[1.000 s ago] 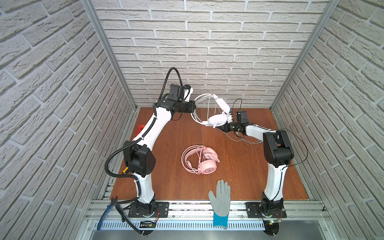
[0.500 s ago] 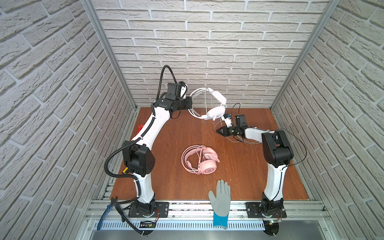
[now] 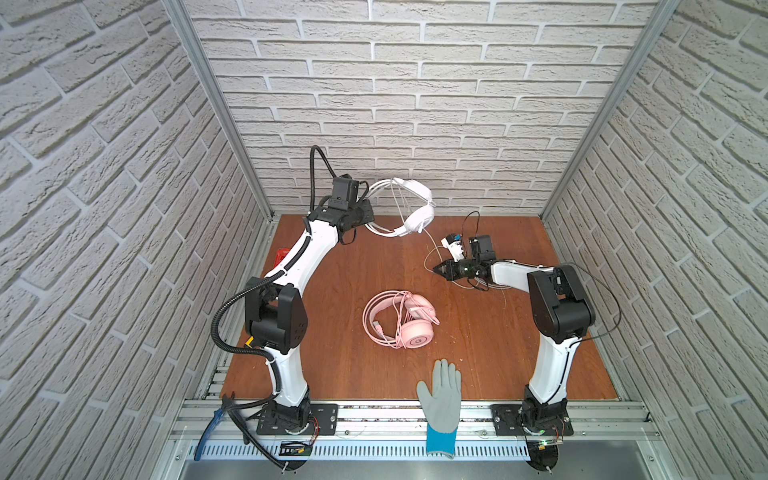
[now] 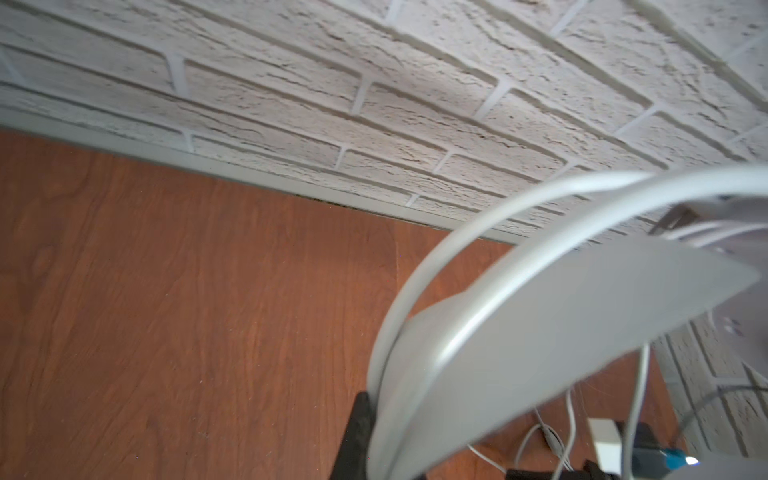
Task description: Wrap the headphones
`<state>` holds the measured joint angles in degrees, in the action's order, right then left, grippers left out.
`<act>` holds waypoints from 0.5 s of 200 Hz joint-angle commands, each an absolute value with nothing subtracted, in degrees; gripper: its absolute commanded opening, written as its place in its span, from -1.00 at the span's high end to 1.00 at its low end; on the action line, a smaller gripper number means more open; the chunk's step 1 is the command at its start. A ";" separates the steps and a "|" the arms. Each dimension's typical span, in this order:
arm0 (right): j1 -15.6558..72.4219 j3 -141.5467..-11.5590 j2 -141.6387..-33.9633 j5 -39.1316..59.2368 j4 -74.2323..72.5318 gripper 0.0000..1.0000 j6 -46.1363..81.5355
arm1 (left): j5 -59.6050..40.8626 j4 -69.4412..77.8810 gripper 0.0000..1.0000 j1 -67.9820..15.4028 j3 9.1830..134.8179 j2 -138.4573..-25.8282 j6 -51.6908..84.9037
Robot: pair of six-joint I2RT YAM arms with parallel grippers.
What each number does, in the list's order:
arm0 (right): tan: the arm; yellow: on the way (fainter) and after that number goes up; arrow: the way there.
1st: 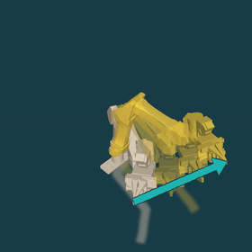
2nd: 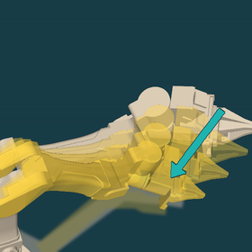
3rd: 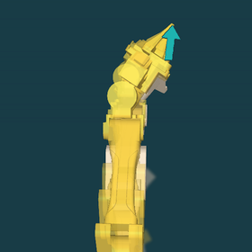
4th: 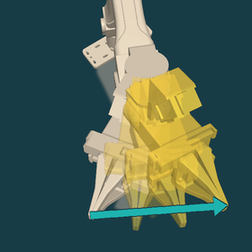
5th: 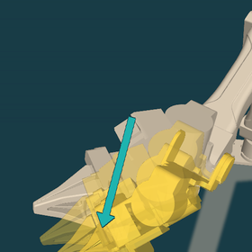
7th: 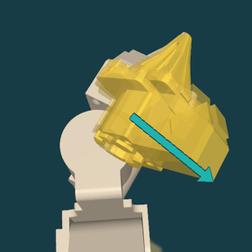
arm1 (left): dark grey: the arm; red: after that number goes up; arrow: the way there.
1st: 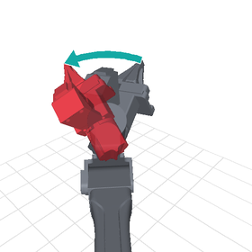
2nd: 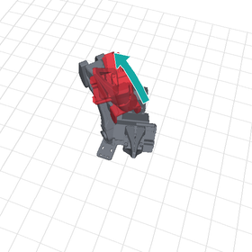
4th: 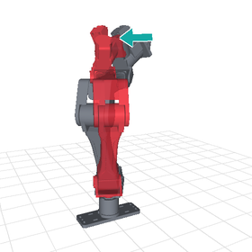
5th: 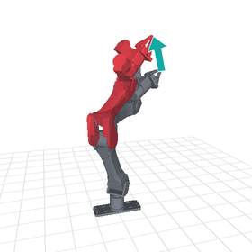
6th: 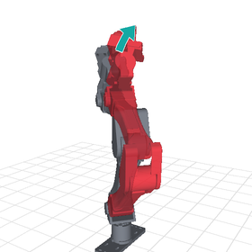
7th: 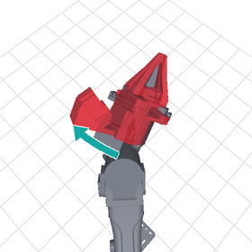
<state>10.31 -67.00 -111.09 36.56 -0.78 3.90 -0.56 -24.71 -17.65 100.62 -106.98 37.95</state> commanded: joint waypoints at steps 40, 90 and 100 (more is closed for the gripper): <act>17.94 -68.74 -100.55 27.58 15.43 0.81 -9.17 | 7.03 -14.63 1.00 -16.72 96.64 -101.78 48.03; 21.18 -71.26 -97.97 21.70 22.49 0.79 -11.61 | 7.23 -15.21 1.00 -16.80 96.07 -102.31 48.60; 20.95 -71.31 -98.17 21.42 21.30 0.76 -9.33 | 6.98 -15.12 1.00 -16.81 95.90 -102.26 48.60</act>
